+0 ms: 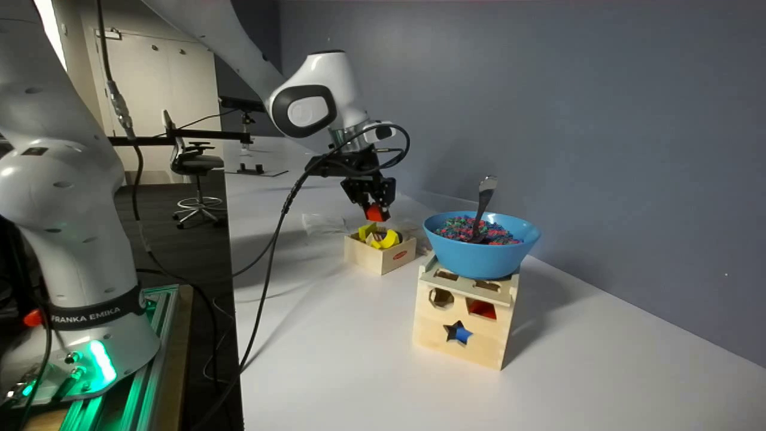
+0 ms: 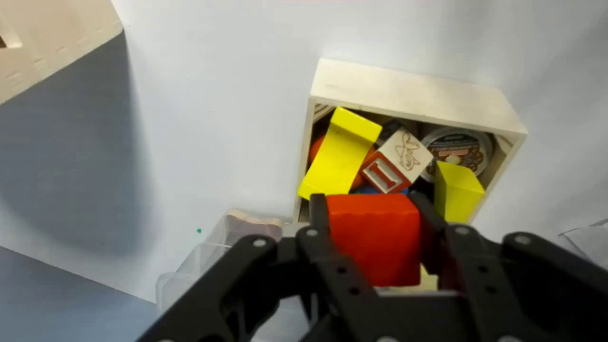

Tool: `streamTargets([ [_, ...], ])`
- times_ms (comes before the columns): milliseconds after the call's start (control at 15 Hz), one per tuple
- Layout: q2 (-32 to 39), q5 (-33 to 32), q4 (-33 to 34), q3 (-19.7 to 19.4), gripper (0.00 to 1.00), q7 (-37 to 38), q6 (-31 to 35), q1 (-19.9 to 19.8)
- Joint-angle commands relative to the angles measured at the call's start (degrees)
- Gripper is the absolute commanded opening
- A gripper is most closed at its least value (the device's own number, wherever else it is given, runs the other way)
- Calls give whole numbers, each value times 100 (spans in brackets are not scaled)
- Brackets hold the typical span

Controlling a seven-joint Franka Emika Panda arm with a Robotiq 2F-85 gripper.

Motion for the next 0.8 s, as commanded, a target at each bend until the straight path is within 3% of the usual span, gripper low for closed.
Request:
streamTargets([
  [0, 132, 179, 195, -176, 19, -392, -710, 361],
  [133, 232, 48, 308, -104, 19, -313, -1090, 335],
  [467, 822, -53, 807, 106, 19, -10, -746, 305],
  [733, 1410, -70, 1412, 293, 19, -1, -1202, 266],
])
